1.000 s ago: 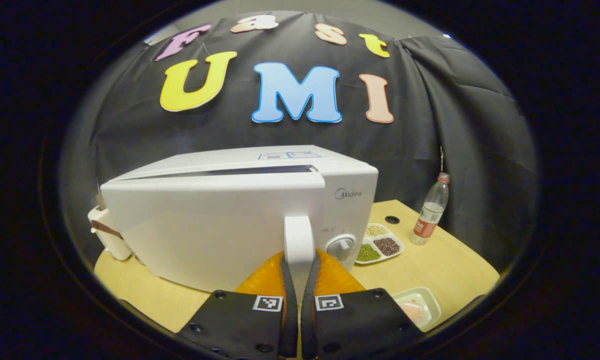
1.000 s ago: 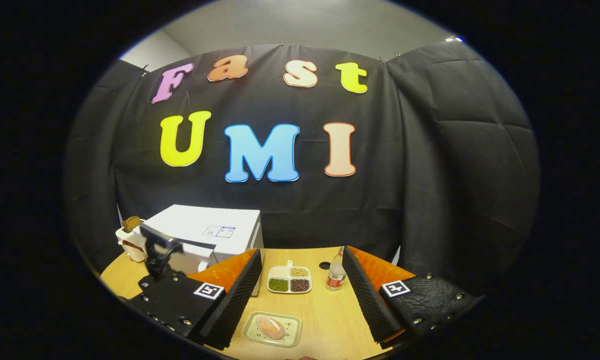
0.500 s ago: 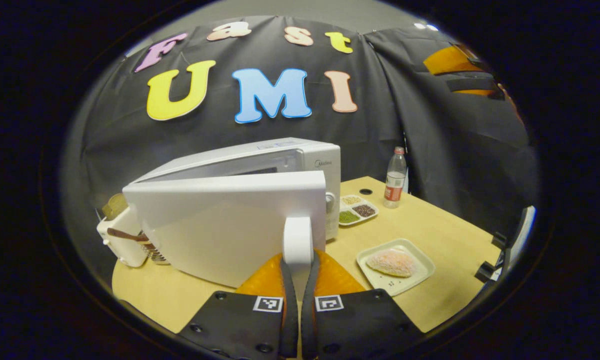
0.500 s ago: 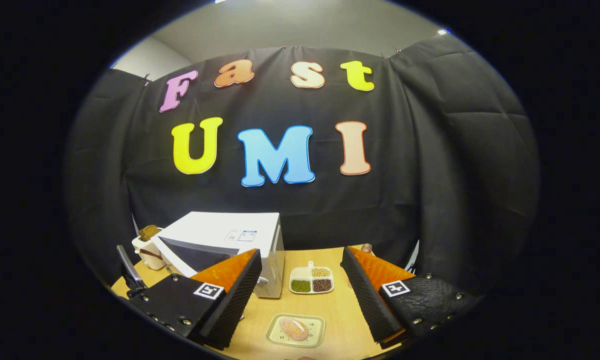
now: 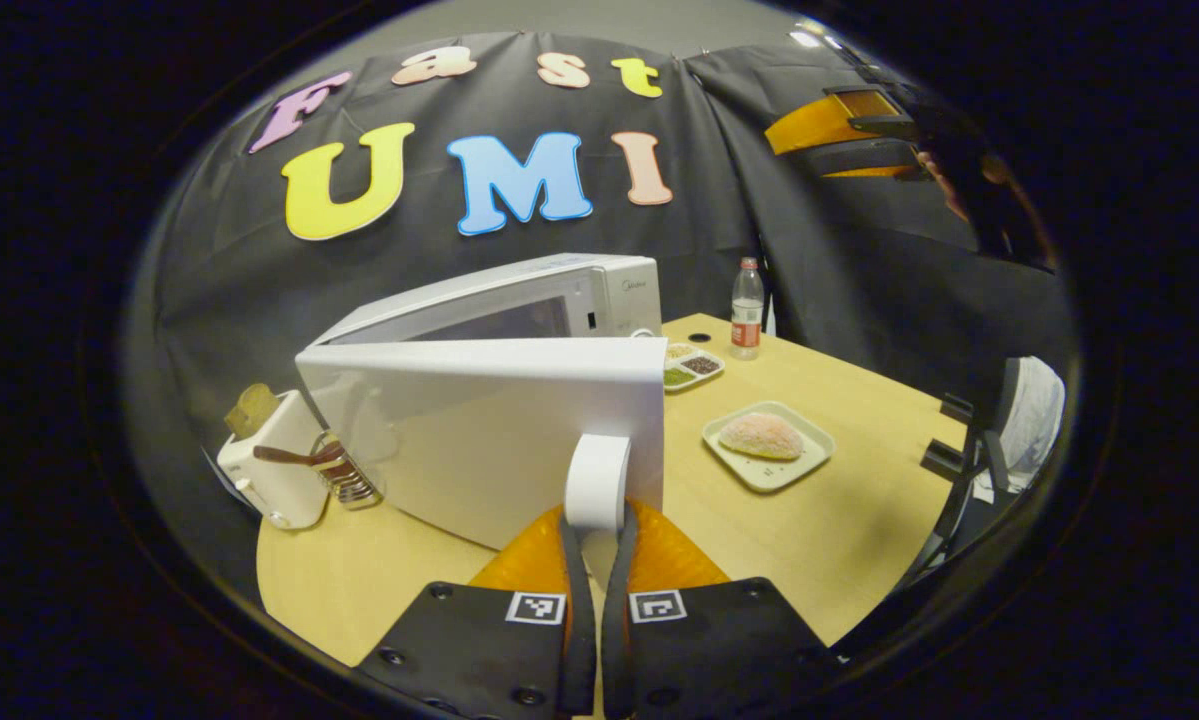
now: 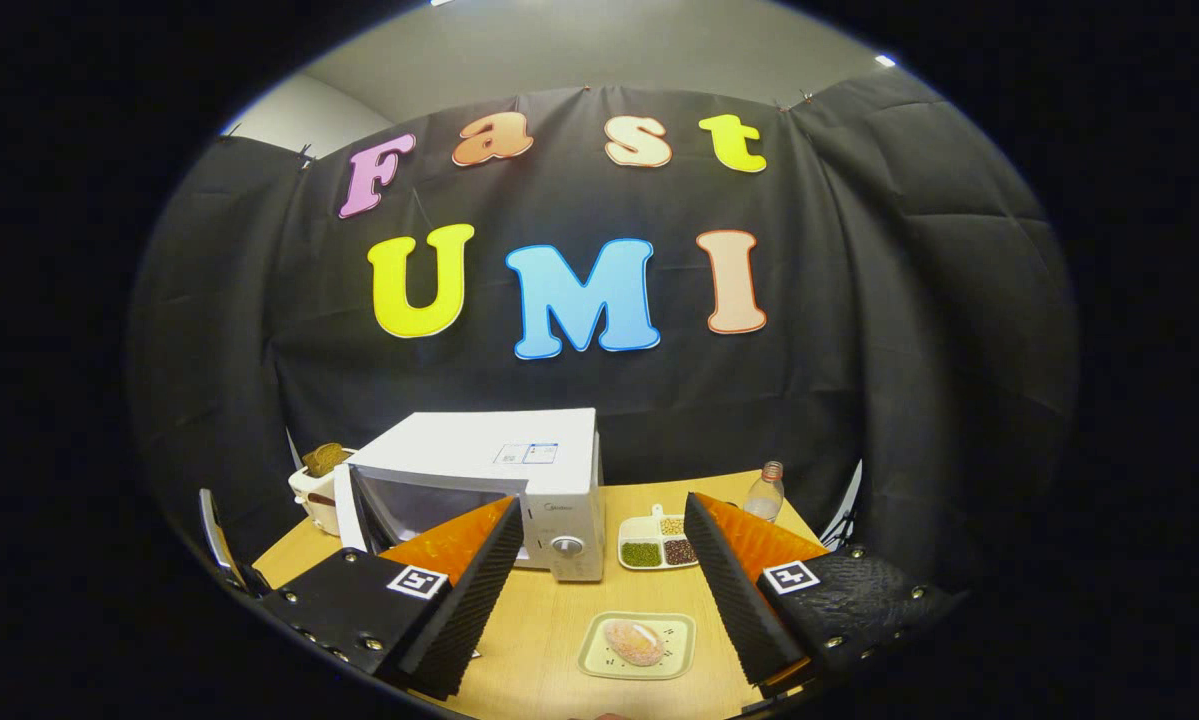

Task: Open the microwave oven with the left hand, put the food in, and close the microwave oven.

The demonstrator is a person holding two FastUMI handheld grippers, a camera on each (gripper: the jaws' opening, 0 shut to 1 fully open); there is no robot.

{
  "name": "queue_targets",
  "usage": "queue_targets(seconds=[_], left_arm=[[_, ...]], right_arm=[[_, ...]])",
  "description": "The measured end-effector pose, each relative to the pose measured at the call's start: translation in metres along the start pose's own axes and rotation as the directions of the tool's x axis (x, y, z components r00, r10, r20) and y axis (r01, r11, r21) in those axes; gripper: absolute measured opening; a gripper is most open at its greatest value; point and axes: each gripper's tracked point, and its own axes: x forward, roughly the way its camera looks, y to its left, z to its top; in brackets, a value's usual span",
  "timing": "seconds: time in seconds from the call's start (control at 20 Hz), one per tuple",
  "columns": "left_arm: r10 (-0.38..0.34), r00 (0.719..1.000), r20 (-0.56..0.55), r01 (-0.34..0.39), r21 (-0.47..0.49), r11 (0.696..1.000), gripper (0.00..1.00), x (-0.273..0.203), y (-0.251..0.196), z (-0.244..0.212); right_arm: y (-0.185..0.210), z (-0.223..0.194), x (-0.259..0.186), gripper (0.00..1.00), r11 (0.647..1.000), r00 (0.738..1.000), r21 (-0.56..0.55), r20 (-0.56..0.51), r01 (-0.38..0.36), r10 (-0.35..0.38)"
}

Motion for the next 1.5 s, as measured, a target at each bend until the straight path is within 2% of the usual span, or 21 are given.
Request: queue_targets(seconds=[0.1, 0.35, 0.55, 0.6, 0.65, 0.85, 1.05, 1.2, 1.3, 1.4, 1.5], left_arm=[[0.003, 1.000, -0.016, -0.003, 0.008, 1.000, 0.07, -0.022, 0.014, -0.014], [-0.002, 0.999, -0.046, 0.003, 0.032, 0.999, 0.09, -0.067, 0.053, -0.040], [0.022, 0.998, -0.064, -0.020, 0.032, 0.999, 0.09, -0.095, 0.091, -0.059], [0.031, 0.997, -0.065, -0.029, 0.032, 0.999, 0.09, -0.100, 0.099, -0.064], [0.040, 0.997, -0.066, -0.039, 0.030, 0.999, 0.09, -0.105, 0.109, -0.068], [0.058, 0.996, -0.065, -0.057, 0.023, 0.998, 0.09, -0.120, 0.135, -0.079], [0.063, 0.996, -0.061, -0.061, 0.025, 0.998, 0.07, -0.125, 0.148, -0.083], [0.077, 0.996, -0.053, -0.076, 0.021, 0.997, 0.11, -0.126, 0.154, -0.086], [0.103, 0.994, -0.044, -0.101, 0.046, 0.994, 0.18, -0.132, 0.160, -0.089], [0.101, 0.994, -0.037, -0.099, 0.036, 0.994, 0.27, -0.141, 0.158, -0.090], [0.099, 0.995, -0.027, -0.099, -0.008, 0.995, 0.76, -0.151, 0.158, -0.094]], right_arm=[[0.016, -0.003, 0.001, 0.99, 1.000, 1.000, 0.005, 0.001, -0.015, 0.015], [0.060, -0.015, 0.007, 0.99, 0.996, 0.997, 0.037, -0.011, -0.077, 0.078], [0.088, -0.028, 0.016, 0.99, 0.993, 0.992, 0.025, -0.034, -0.118, 0.119], [0.091, -0.033, 0.019, 0.96, 0.992, 0.991, 0.021, -0.047, -0.123, 0.124], [0.094, -0.041, 0.023, 0.99, 0.991, 0.989, 0.018, -0.064, -0.129, 0.130], [0.101, -0.062, 0.032, 0.99, 0.987, 0.981, 0.038, -0.105, -0.159, 0.162], [0.100, -0.094, 0.042, 0.99, 0.976, 0.961, 0.075, -0.174, -0.202, 0.213], [0.065, -0.137, 0.057, 0.99, 0.987, 0.949, 0.077, -0.271, -0.142, 0.158], [0.037, -0.165, 0.064, 0.99, 0.994, 0.938, 0.055, -0.330, -0.093, 0.106], [0.014, -0.191, 0.070, 0.99, 0.998, 0.920, 0.001, -0.387, -0.065, 0.060], [0.001, -0.205, 0.067, 0.99, 0.997, 0.903, -0.041, -0.427, -0.067, 0.043]])
